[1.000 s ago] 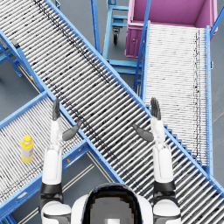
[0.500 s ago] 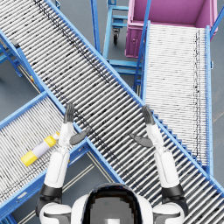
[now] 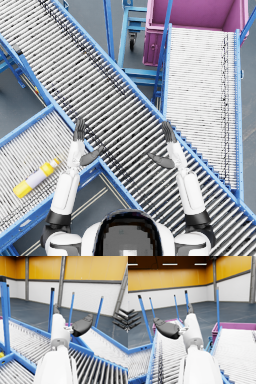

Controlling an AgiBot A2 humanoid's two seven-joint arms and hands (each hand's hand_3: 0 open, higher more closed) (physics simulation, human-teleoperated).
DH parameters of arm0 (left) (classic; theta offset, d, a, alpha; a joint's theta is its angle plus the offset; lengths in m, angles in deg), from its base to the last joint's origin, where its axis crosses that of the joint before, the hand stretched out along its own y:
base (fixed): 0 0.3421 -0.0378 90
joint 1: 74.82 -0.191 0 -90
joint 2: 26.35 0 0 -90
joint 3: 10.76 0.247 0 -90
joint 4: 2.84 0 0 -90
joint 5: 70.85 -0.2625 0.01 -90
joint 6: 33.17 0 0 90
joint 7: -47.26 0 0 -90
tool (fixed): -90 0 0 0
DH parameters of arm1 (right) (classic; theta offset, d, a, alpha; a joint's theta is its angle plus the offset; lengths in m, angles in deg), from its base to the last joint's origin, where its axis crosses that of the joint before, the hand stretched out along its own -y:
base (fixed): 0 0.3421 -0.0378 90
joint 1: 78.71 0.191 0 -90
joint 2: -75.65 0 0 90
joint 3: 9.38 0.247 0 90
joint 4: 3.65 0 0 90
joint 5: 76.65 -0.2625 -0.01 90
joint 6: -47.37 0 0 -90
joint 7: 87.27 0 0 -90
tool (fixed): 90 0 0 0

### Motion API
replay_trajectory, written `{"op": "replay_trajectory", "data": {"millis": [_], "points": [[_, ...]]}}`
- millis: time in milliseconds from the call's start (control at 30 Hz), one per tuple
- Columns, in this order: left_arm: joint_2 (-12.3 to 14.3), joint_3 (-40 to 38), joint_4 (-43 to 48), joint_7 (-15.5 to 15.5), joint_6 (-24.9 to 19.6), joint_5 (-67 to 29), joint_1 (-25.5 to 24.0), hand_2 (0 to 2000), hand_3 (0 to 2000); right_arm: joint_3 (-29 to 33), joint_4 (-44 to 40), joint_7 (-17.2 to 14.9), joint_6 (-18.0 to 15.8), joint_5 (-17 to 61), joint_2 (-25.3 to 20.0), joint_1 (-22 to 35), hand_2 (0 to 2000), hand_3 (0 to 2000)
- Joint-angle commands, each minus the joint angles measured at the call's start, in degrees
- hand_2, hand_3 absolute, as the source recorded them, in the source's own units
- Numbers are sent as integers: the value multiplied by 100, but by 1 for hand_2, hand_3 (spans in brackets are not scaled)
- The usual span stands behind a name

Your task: Pick up the oil and place it on the left assembly line, put the cola on the right, and keep Sprite still

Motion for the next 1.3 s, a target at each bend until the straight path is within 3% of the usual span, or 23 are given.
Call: {"op": "replay_trajectory", "data": {"millis": [33,1300], "points": [[0,0,0,0,0,0,0,0,0,0,0,0,0,0,0,0,0,0],[0,0,0,0,0,0,0,0,0,0,0,0,0,0,0,0,0,0]]}}
